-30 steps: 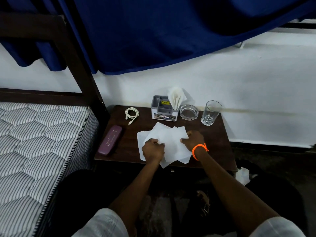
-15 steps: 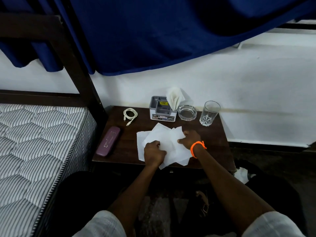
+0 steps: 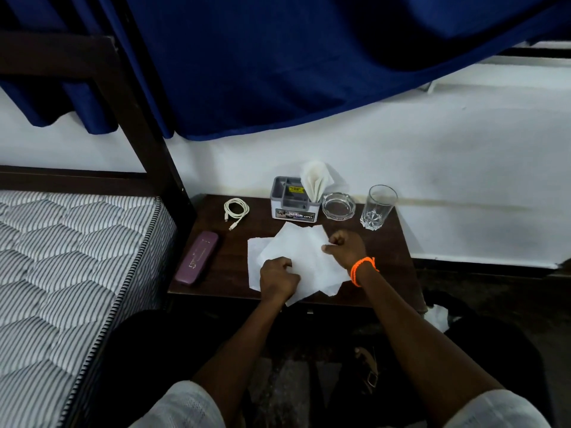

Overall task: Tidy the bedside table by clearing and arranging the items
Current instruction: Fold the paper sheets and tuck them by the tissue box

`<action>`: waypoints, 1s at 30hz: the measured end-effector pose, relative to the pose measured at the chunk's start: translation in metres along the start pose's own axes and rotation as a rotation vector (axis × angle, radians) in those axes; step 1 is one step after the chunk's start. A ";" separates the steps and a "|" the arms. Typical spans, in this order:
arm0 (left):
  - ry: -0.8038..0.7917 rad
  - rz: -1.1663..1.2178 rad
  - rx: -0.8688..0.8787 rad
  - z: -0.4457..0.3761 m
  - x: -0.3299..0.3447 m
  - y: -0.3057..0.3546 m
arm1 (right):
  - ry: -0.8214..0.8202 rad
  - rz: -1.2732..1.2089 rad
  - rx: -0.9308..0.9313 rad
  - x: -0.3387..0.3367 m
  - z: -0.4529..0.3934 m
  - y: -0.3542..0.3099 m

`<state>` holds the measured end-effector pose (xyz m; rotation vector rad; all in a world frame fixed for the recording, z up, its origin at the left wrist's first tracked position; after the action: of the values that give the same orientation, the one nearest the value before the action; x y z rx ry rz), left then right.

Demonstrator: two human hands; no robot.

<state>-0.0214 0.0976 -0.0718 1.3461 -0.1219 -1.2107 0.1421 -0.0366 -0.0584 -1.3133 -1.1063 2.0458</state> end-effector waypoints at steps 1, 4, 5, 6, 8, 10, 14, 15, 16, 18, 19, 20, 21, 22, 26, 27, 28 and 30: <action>-0.002 0.009 -0.003 -0.001 -0.001 -0.001 | 0.033 -0.078 0.015 -0.005 0.000 0.002; -0.026 0.034 -0.016 -0.003 -0.002 -0.004 | 0.099 -0.317 0.124 -0.016 0.001 0.014; -0.029 0.043 -0.021 -0.002 -0.003 -0.004 | 0.100 -0.430 0.170 -0.017 0.002 0.020; -0.025 0.056 -0.026 -0.002 -0.003 -0.003 | 0.088 -0.571 0.216 -0.018 0.004 0.025; -0.018 0.070 -0.031 -0.001 -0.004 -0.001 | 0.029 -0.805 0.316 -0.017 0.008 0.032; -0.034 0.108 -0.055 0.000 -0.003 0.001 | -0.053 -0.870 0.396 -0.013 0.015 0.037; -0.119 0.270 -0.177 -0.001 0.004 -0.005 | -0.144 -0.875 0.545 0.000 0.024 0.053; -0.121 0.277 -0.193 -0.001 0.004 -0.004 | -0.133 -0.872 0.553 0.001 0.027 0.052; -0.116 0.289 -0.209 0.000 0.004 -0.005 | -0.127 -0.880 0.552 0.001 0.030 0.051; -0.112 0.419 -0.289 0.000 0.006 -0.007 | -0.117 -0.932 0.556 0.001 0.032 0.048; -0.133 0.539 -0.345 0.001 0.009 -0.007 | -0.115 -0.946 0.551 0.000 0.031 0.047; -0.171 0.671 -0.402 0.002 0.013 -0.007 | -0.122 -0.942 0.544 0.001 0.029 0.047; -0.225 0.808 -0.462 0.005 0.016 -0.005 | -0.132 -0.910 0.539 0.001 0.028 0.045; -0.290 0.933 -0.514 0.008 0.017 -0.001 | -0.170 -0.913 0.523 0.003 0.028 0.042; -0.432 1.188 -0.541 0.014 0.015 0.011 | -0.360 -0.986 0.428 0.014 0.033 0.023; -0.443 1.231 -0.530 0.013 0.014 0.013 | -0.381 -0.960 0.388 0.016 0.034 0.020; -0.445 1.270 -0.519 0.012 0.013 0.013 | -0.401 -0.926 0.351 0.016 0.036 0.019; -0.449 1.314 -0.492 0.008 0.011 0.010 | -0.424 -0.896 0.335 0.017 0.039 0.020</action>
<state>-0.0162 0.0823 -0.0670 0.3229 -0.8252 -0.3158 0.1005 -0.0498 -0.0754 -0.1293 -1.1569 1.6968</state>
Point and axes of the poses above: each hand's wrist, its own z-axis away from the middle knuckle, its own x-axis out of the palm, y = z × x, the point moved 5 cm from there along -z, towards the middle knuckle, and after that the axes turned 2 degrees about -y, right-handed, at the moved point
